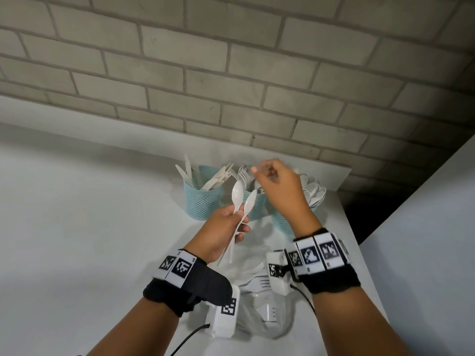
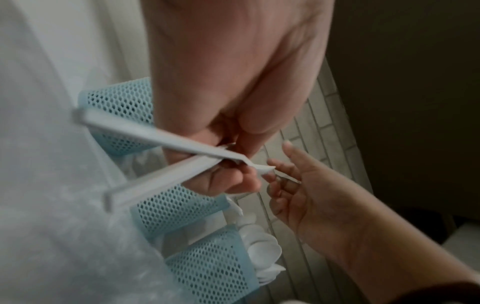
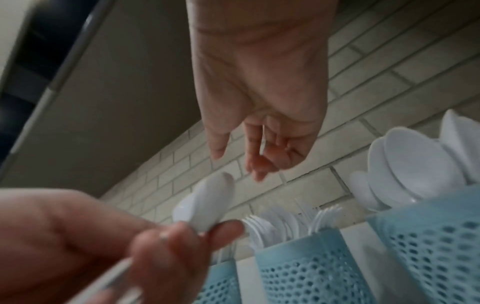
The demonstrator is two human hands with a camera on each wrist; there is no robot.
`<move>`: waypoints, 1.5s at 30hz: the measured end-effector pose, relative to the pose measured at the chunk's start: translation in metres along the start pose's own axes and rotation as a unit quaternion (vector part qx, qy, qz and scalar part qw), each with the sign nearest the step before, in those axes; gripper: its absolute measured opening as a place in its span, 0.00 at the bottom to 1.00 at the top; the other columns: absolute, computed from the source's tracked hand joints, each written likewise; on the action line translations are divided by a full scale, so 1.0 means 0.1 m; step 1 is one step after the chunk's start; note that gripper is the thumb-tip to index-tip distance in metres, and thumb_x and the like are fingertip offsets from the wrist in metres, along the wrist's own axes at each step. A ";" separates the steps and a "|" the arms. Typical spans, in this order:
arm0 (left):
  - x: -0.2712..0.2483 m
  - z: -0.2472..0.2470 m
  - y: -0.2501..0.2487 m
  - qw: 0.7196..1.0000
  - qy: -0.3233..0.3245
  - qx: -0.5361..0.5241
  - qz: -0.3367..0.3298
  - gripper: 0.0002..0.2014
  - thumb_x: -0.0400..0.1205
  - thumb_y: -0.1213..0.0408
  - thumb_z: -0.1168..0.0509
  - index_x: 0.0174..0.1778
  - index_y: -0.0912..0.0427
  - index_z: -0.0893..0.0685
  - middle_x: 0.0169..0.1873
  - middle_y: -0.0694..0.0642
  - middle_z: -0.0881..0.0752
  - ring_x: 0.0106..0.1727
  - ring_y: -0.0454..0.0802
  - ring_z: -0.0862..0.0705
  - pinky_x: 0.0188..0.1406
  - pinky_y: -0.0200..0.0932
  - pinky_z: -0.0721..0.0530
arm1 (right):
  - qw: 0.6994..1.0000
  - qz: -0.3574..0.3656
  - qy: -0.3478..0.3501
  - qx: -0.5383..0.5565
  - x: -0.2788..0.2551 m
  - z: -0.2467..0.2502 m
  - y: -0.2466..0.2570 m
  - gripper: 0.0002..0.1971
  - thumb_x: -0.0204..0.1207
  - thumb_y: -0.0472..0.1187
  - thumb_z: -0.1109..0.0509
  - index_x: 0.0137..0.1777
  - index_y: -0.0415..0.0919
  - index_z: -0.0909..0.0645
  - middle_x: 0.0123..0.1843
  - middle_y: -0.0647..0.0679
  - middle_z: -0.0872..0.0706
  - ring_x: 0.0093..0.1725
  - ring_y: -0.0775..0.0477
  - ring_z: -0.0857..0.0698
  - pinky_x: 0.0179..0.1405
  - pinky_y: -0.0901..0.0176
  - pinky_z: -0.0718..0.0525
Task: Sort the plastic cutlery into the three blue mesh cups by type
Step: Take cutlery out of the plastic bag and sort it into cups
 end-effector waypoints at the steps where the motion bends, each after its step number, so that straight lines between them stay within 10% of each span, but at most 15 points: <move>1: 0.00 -0.01 -0.01 1.000 -0.005 0.019 -0.008 0.11 0.87 0.66 0.47 0.61 0.64 0.23 0.35 0.52 0.25 0.29 0.42 0.24 0.26 0.32 0.28 | 0.999 -0.012 0.039 -0.002 -0.11 -0.03 0.02 0.14 0.77 0.51 0.32 0.57 0.44 0.19 0.41 0.54 0.20 0.40 0.56 0.21 0.38 0.69 0.25; 7: -0.12 -0.23 -0.09 0.956 0.014 0.268 -0.118 0.14 0.89 0.62 0.51 0.37 0.55 0.28 0.32 0.47 0.29 0.31 0.44 0.31 0.29 0.34 0.31 | 0.980 -0.120 0.140 0.081 -0.47 -0.21 -0.23 0.22 0.84 0.57 0.50 0.57 0.40 0.22 0.37 0.46 0.19 0.30 0.53 0.23 0.29 0.63 0.26; 10: -0.21 -0.36 -0.14 0.905 0.043 0.370 -0.203 0.13 0.88 0.65 0.52 0.44 0.59 0.24 0.36 0.48 0.23 0.38 0.45 0.26 0.41 0.41 0.28 | 0.960 -0.171 0.130 0.181 -0.54 -0.20 -0.29 0.19 0.83 0.57 0.49 0.54 0.46 0.21 0.37 0.43 0.17 0.28 0.53 0.24 0.27 0.64 0.27; 18: -0.16 -0.19 -0.06 0.927 -0.014 0.346 -0.144 0.11 0.86 0.63 0.43 0.40 0.62 0.20 0.29 0.51 0.23 0.25 0.39 0.24 0.29 0.32 0.28 | 0.970 -0.151 0.120 0.145 -0.56 -0.09 -0.38 0.07 0.82 0.35 0.39 0.52 0.40 0.19 0.36 0.46 0.17 0.26 0.55 0.24 0.26 0.66 0.26; 23: -0.15 -0.16 -0.01 0.941 -0.010 0.319 -0.109 0.12 0.84 0.60 0.40 0.50 0.63 0.15 0.30 0.47 0.19 0.18 0.34 0.24 0.29 0.33 0.25 | 0.990 -0.120 -0.065 0.024 -0.34 0.44 -0.43 0.09 0.80 0.33 0.38 0.46 0.42 0.16 0.44 0.44 0.15 0.42 0.45 0.18 0.43 0.59 0.20; 29: -0.13 -0.08 0.15 0.925 0.013 0.377 -0.049 0.12 0.86 0.63 0.43 0.52 0.61 0.14 0.32 0.47 0.18 0.28 0.42 0.23 0.34 0.30 0.24 | 0.958 -0.019 -0.273 -0.082 -0.27 1.29 -0.11 0.12 0.83 0.41 0.39 0.56 0.33 0.18 0.51 0.40 0.14 0.46 0.48 0.20 0.38 0.71 0.33; 35: -0.18 -0.15 0.48 0.783 0.132 0.608 0.024 0.16 0.82 0.54 0.38 0.60 0.58 0.17 0.61 0.52 0.17 0.62 0.50 0.20 0.61 0.39 0.26 | 0.917 0.076 -0.327 -0.215 -0.21 1.21 -0.12 0.13 0.81 0.46 0.37 0.56 0.41 0.14 0.43 0.40 0.12 0.42 0.43 0.20 0.39 0.60 0.30; 45: -0.24 -0.02 0.58 0.758 0.132 0.636 0.055 0.28 0.74 0.58 0.27 0.70 0.54 0.27 0.67 0.55 0.26 0.68 0.52 0.26 0.64 0.40 0.29 | 0.927 -0.006 -0.124 -0.353 -0.12 0.65 -0.56 0.14 0.82 0.46 0.39 0.57 0.44 0.14 0.47 0.36 0.13 0.55 0.36 0.23 0.49 0.52 0.28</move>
Point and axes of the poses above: each hand's wrist, its own x-axis towards the middle knuckle, its own z-axis out of the back of the hand, y = z × x, the point moved 7 cm from there along x, towards the middle knuckle
